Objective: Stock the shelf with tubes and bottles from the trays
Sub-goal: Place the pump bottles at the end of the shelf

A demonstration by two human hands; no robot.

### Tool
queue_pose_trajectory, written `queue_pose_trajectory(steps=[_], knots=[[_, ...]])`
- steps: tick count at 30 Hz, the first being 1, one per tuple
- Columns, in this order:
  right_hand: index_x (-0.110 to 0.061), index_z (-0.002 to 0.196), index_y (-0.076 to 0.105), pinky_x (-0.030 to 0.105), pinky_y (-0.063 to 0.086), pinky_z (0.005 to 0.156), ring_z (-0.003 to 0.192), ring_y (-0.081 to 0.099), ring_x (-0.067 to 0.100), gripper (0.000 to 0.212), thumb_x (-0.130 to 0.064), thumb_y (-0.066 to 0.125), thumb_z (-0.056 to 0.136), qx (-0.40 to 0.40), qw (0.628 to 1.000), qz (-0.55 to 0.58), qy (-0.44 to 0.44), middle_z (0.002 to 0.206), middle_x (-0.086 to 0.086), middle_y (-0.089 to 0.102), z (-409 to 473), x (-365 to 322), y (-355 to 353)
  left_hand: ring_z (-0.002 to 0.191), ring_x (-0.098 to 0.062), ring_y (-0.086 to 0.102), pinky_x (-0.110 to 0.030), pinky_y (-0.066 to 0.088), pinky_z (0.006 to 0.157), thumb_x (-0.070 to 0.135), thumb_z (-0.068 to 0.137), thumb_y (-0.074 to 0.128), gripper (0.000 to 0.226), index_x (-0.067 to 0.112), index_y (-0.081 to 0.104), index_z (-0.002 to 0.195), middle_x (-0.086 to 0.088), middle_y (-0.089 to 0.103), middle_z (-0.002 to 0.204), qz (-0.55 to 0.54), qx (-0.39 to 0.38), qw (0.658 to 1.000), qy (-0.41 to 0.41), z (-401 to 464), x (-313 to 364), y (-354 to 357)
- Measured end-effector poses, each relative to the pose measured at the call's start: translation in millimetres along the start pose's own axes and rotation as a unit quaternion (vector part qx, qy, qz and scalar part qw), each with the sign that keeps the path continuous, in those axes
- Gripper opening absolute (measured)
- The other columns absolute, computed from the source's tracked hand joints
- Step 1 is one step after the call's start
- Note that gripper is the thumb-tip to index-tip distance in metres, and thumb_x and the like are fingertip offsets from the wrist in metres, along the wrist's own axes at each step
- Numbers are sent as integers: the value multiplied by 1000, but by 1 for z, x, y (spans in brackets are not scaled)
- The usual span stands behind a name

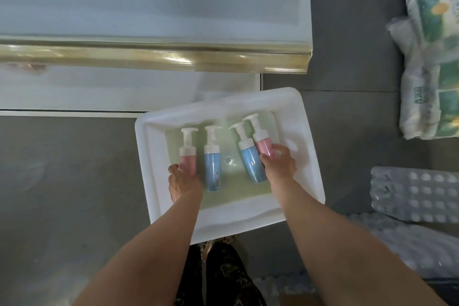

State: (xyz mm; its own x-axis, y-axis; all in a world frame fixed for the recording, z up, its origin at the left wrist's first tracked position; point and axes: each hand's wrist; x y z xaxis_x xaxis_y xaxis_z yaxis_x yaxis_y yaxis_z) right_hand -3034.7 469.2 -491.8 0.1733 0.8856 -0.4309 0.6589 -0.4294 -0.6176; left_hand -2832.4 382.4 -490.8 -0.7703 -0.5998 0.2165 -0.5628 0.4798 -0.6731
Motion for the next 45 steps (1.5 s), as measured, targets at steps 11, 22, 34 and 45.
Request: queue_pose_trajectory(steps=[11, 22, 34, 45], knots=[[-14, 105, 70, 29, 52, 67, 77, 65, 24, 26, -24, 74, 82, -68, 995, -69, 19, 83, 2, 67, -2, 3, 6, 96, -35, 62, -44, 56, 84, 27, 80, 71, 46, 5, 55, 118, -14, 60, 109, -33, -60, 997, -41, 2, 0, 0], [-12, 124, 62, 38, 57, 92, 90, 69, 21, 40, -27, 73, 89, -140, 983, 90, 74, 97, 4, 72, -59, -10, -37, 89, -23, 64, -37, 54, 84, 15, 84, 74, 43, 12, 56, 123, 3, 62, 89, -199, -146, 969, 14, -68, 20, -40], [-13, 117, 69, 34, 55, 74, 75, 65, 17, 35, -23, 78, 85, -82, 961, 263, -25, 89, 1, 71, -163, -68, -114, 92, -24, 70, -48, 59, 83, 12, 87, 74, 42, 15, 57, 126, -4, 68, 112, -249, -268, 909, 199, -161, 82, -131], [-15, 96, 68, 50, 59, 89, 85, 68, 23, 36, -19, 80, 63, -35, 906, 392, -157, 90, 7, 72, -264, -151, -179, 82, -19, 63, -33, 58, 68, 6, 90, 70, 34, 12, 57, 121, -10, 65, 103, -266, -352, 815, 375, -229, 136, -242]])
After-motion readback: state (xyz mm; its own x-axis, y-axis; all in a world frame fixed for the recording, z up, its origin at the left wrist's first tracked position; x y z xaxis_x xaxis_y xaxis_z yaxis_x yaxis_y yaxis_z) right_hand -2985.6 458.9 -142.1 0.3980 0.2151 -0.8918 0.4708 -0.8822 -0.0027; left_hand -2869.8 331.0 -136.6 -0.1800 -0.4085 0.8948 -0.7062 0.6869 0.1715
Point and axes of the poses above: each hand's wrist, its own z-axis towards the middle knuckle, its own y-axis out of the palm, x = y × z
